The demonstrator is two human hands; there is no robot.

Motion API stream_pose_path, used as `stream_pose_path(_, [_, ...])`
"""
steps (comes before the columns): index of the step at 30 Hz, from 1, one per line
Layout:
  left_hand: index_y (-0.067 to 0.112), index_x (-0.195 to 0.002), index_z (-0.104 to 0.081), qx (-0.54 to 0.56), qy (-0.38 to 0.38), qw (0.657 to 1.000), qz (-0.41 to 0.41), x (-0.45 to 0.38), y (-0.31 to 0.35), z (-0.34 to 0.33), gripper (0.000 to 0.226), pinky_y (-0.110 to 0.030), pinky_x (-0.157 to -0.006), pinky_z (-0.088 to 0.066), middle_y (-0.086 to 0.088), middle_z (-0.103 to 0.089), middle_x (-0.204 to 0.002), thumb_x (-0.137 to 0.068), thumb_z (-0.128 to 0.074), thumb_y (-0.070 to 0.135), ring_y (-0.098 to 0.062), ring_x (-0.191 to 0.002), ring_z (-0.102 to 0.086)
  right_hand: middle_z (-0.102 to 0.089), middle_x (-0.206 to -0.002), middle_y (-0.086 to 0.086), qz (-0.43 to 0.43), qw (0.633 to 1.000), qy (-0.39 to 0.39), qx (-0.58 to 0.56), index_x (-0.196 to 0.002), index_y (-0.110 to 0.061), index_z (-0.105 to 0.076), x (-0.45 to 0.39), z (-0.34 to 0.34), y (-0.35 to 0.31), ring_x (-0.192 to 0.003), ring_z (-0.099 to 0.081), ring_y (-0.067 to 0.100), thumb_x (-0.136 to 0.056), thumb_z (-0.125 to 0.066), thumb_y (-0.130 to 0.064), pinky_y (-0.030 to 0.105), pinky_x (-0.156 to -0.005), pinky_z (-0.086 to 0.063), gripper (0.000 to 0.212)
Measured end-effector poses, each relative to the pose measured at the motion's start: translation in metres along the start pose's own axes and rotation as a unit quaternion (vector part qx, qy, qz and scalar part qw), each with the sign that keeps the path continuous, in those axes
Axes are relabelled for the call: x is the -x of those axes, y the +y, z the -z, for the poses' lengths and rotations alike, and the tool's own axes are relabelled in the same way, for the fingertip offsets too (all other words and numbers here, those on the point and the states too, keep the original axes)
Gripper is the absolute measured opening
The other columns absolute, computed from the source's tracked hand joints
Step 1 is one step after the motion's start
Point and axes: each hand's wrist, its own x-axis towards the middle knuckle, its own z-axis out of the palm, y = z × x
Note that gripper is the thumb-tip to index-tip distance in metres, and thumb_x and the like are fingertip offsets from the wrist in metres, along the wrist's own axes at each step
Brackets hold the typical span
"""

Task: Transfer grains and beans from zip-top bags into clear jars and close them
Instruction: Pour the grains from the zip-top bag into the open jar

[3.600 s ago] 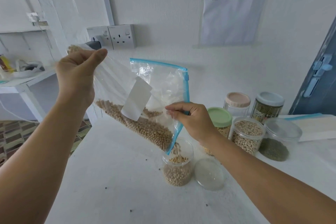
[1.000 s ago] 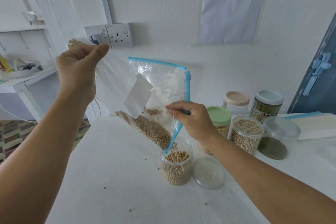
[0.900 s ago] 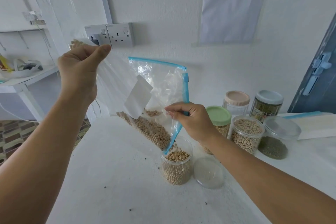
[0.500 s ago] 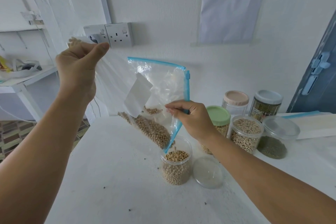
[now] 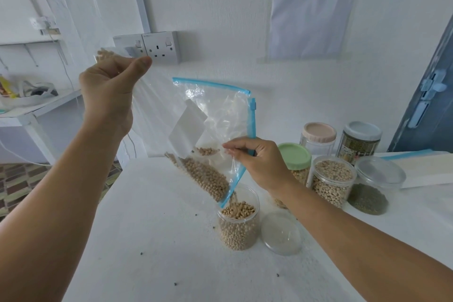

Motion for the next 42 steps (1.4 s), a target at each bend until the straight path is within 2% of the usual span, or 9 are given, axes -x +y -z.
stream_pose_path(8, [0.028, -0.064, -0.079, 0.006, -0.004, 1.0, -0.001, 0.0, -0.003, -0.002, 0.025, -0.035, -0.105, -0.055, 0.011, -0.071, -0.071, -0.083, -0.087, 0.014, -0.012, -0.083, -0.066, -0.078, -0.106, -0.007, -0.004, 1.0, 0.003, -0.004, -0.104, -0.017, -0.082, 0.001, 0.001, 0.001, -0.104, -0.07, 0.008, -0.094, -0.073, -0.003, 0.02, -0.095, -0.054, 0.02])
stream_pose_path(14, [0.026, -0.065, -0.079, 0.008, 0.0, 1.0, -0.002, -0.001, -0.005, -0.002, 0.023, -0.037, -0.105, -0.055, 0.01, -0.071, -0.072, -0.082, -0.089, 0.013, -0.016, -0.085, -0.065, -0.078, -0.106, -0.007, -0.001, 1.0, 0.003, 0.003, -0.102, -0.021, -0.082, 0.001, 0.002, 0.002, -0.104, -0.07, 0.009, -0.094, -0.073, -0.003, 0.02, -0.094, -0.054, 0.022])
stream_pose_path(20, [0.026, -0.065, -0.08, 0.007, -0.002, 1.0, -0.004, -0.001, -0.006, -0.001, 0.023, -0.032, -0.097, -0.054, 0.011, -0.071, -0.071, -0.081, -0.089, 0.013, -0.014, -0.081, -0.063, -0.078, -0.105, -0.008, 0.005, 1.0, -0.002, 0.009, -0.103, -0.02, -0.082, 0.002, 0.002, 0.003, -0.102, -0.07, 0.009, -0.094, -0.073, -0.003, 0.019, -0.092, -0.054, 0.022])
stream_pose_path(34, [0.027, -0.068, -0.082, 0.017, -0.006, 1.0, -0.016, 0.0, -0.009, 0.001, 0.019, -0.044, -0.11, -0.053, 0.009, -0.074, -0.074, -0.08, -0.089, 0.014, -0.017, -0.087, -0.067, -0.078, -0.105, -0.008, -0.004, 1.0, 0.005, 0.005, -0.103, -0.019, -0.083, 0.002, 0.002, 0.001, -0.102, -0.071, 0.008, -0.094, -0.073, -0.002, 0.02, -0.093, -0.054, 0.022])
stream_pose_path(38, [0.026, -0.069, -0.082, 0.014, -0.006, 1.0, -0.017, -0.002, -0.011, 0.002, 0.018, -0.048, -0.114, -0.049, 0.009, -0.075, -0.075, -0.08, -0.089, 0.015, -0.02, -0.097, -0.066, -0.078, -0.104, -0.008, -0.007, 1.0, -0.001, 0.004, -0.102, -0.02, -0.082, 0.004, 0.001, 0.002, -0.1, -0.07, 0.008, -0.094, -0.073, -0.002, 0.02, -0.092, -0.054, 0.022])
stream_pose_path(42, [0.026, -0.072, -0.083, 0.007, -0.026, 0.999, -0.017, 0.003, -0.009, 0.001, 0.016, -0.042, -0.109, -0.054, 0.007, -0.077, -0.079, -0.078, -0.09, 0.013, -0.019, -0.091, -0.069, -0.078, -0.104, -0.009, -0.005, 1.0, 0.01, 0.002, -0.101, -0.02, -0.082, 0.005, 0.004, 0.0, -0.101, -0.071, 0.006, -0.093, -0.073, -0.001, 0.018, -0.091, -0.053, 0.022])
